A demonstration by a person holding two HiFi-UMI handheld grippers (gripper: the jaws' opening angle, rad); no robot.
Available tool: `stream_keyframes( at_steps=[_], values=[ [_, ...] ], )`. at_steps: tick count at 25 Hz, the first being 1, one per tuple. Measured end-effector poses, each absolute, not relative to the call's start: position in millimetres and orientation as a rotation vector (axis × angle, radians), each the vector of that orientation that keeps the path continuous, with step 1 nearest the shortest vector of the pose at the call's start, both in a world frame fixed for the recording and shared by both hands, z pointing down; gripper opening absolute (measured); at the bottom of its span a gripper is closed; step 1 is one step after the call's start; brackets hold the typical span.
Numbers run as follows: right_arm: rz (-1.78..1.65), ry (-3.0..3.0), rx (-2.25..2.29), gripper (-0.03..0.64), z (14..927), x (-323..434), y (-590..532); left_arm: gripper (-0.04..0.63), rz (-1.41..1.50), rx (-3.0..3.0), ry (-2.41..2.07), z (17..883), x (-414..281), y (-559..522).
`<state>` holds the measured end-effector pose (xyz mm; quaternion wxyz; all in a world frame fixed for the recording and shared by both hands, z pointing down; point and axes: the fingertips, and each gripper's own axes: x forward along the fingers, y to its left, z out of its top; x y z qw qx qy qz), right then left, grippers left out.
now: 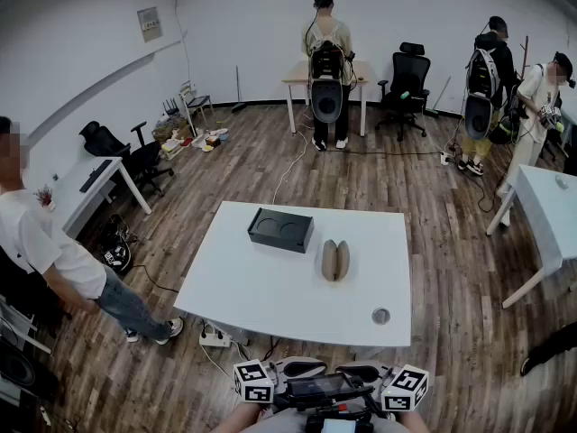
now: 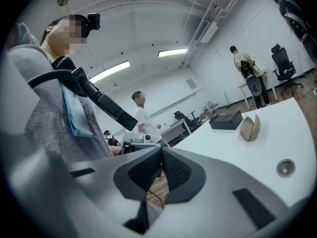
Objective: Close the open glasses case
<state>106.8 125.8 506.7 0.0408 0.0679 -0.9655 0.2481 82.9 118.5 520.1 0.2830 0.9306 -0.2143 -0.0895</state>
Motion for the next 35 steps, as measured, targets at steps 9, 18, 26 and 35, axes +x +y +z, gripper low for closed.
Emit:
stream_keyframes(
  at_steps=[9,18,26,35],
  values=[
    [0.808,-2.993,0.21,0.035,505.0,112.4,120.8,0.02,-0.239,2.496,-0.573,524.7,83.7,119.1],
    [0.838,-3.007,0.228,0.035,502.0,118.4,114.3,0.02,-0.225,2.498,-0.552,523.9,91.7,115.3],
    [0.841,-3.004,0.238,0.035,508.8,122.5,112.3,0.02,-0.219,2.49,-0.542,530.9,96.2,112.2],
    [0.859,-2.996,0.297,0.035,507.5,121.1,102.4,0.02,-0.224,2.494,-0.507,528.2,96.0,105.1]
  ],
)
